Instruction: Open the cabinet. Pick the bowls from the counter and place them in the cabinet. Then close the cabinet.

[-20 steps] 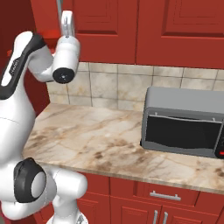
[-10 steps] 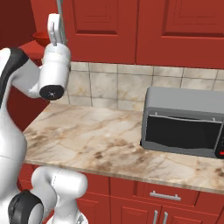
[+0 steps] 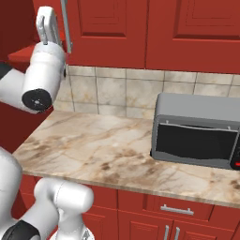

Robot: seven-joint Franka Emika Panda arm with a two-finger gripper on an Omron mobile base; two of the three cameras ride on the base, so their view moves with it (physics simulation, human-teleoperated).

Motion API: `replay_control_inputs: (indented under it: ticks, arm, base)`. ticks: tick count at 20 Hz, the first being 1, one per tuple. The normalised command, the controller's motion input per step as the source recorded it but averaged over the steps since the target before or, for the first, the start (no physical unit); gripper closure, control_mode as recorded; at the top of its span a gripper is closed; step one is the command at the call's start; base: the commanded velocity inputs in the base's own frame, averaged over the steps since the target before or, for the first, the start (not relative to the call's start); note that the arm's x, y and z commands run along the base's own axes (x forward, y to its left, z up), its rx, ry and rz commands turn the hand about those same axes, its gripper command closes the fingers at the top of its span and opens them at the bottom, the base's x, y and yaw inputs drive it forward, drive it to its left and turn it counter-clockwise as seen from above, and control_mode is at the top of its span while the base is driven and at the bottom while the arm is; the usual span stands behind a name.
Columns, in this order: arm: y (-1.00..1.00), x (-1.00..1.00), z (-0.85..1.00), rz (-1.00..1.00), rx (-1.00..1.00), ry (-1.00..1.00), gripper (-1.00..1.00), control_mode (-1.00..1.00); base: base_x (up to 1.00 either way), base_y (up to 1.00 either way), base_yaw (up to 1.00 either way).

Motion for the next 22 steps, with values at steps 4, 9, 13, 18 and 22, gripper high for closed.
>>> replay_control_inputs:
  ticks: [4,9,13,18,22]
  arm:
    - [0.00,-0.76,0.16,0.00,0.00,0.27,-1.00,-1.00]
    - [0.02,-0.81,-0.01,0.00,0.03,0.22,-1.00,-1.00]
    - [0.00,-0.77,-0.07,0.00,0.01,0.01,-1.00,-1.00]
    - [0.00,-0.58,0.00,0.00,0.03,0.02,-1.00,-1.00]
    - [0.00,-0.64,-0.14,0.00,0.03,0.01,-1.00,-1.00]
  base:
    - [0.00,0.00,0.00]
    - [0.00,0.00,0.00]
    - [0.00,0.00,0.00]
    - [0.00,0.00,0.00]
    - [0.00,0.00,0.00]
